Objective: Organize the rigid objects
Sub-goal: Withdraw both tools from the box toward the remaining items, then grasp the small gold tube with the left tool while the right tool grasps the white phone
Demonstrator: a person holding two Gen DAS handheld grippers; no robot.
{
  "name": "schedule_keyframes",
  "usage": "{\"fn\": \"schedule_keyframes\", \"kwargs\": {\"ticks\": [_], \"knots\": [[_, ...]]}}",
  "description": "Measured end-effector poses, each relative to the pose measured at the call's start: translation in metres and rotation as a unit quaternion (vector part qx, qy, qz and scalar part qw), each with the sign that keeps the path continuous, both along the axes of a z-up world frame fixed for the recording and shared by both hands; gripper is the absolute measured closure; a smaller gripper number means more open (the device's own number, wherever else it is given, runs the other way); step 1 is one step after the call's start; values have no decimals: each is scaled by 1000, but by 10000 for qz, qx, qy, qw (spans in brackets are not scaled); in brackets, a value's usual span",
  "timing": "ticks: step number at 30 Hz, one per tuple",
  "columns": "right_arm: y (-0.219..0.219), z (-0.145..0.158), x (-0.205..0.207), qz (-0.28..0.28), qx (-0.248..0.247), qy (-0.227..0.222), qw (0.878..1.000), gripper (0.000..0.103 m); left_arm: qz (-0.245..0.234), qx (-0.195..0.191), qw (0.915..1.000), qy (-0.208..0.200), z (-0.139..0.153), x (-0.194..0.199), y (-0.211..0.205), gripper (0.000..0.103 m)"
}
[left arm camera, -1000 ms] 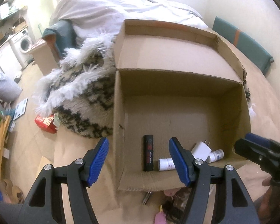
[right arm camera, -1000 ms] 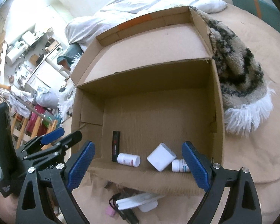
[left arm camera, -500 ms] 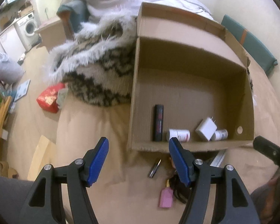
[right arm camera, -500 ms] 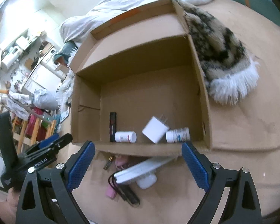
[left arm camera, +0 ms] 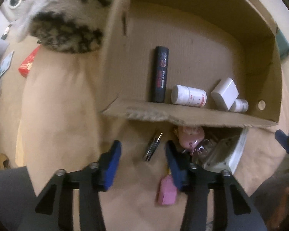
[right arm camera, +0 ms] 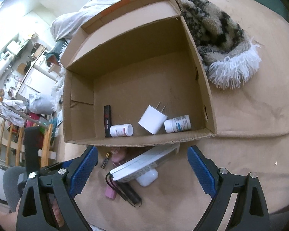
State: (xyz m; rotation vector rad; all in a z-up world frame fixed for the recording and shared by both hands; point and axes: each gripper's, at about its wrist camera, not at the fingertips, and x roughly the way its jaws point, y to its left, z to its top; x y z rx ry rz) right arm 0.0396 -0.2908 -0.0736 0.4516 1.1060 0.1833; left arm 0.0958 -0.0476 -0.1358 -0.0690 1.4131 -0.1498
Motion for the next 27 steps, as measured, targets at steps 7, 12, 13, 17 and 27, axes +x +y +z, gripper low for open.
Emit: {"fn": "schedule_keyframes", "kwargs": {"ticks": [7, 12, 13, 17, 27], "knots": [[-12, -16, 4, -213, 438, 329, 9983, 3, -539, 318, 9979, 158, -19, 2, -27, 71], [1, -52, 14, -111, 1093, 1079, 9881, 3, -478, 260, 9981, 300, -28, 3, -30, 94], [4, -59, 17, -127, 1175, 1206, 9856, 4, -450, 224, 9983, 294, -27, 3, -30, 94], [11, -74, 28, -172, 1134, 1436, 9830, 7, -335, 178, 9989, 263, -22, -2, -25, 94], [22, -87, 23, 61, 572, 1750, 9829, 73, -34, 134, 9994, 313, -21, -4, -14, 94]]}}
